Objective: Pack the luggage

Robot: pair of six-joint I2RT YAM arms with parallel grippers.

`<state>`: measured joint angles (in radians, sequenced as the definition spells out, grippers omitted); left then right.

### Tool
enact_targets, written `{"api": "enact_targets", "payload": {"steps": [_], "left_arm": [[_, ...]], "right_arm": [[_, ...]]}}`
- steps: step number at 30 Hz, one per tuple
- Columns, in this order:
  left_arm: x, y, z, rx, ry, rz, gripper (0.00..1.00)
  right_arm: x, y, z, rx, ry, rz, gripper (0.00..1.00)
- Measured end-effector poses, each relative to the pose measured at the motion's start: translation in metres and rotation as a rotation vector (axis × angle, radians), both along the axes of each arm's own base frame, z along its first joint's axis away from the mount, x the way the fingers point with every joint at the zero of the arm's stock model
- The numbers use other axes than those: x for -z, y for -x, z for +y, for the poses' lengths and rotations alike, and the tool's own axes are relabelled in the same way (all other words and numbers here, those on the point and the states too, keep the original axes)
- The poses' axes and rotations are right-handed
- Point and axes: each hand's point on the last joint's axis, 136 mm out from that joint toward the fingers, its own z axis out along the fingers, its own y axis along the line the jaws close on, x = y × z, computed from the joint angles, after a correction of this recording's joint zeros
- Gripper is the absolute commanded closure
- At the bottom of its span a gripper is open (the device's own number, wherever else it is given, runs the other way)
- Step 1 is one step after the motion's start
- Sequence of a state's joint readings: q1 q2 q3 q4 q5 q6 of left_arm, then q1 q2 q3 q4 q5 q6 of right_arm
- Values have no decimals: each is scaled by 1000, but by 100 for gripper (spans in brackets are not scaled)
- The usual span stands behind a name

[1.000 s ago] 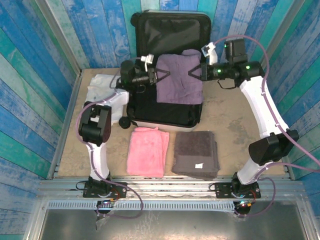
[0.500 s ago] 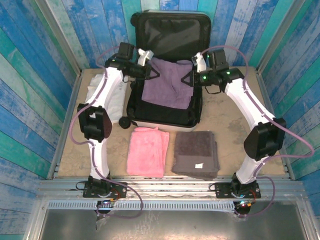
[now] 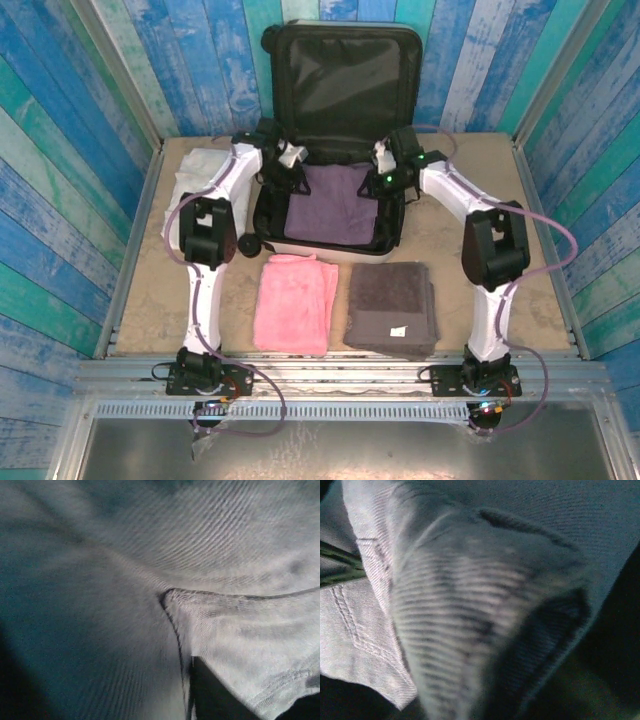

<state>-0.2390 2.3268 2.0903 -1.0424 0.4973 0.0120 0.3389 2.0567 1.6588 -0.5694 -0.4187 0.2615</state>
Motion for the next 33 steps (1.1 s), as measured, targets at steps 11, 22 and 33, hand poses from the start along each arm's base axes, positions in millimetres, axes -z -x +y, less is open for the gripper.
{"api": "enact_targets", "payload": {"steps": [11,22,33], "left_arm": [[17,-10,19,-90,-190,-62,14],[-110,-26,41,-311,-29,-416,46],[-133,-32,-29,-220,94,-465,60]], "right_arm": [[-19,0,-45,71,216,-42,24],[-92,-20,-43,89,168,-199,83],[-23,-35,-2,76,157,-98,91]]}}
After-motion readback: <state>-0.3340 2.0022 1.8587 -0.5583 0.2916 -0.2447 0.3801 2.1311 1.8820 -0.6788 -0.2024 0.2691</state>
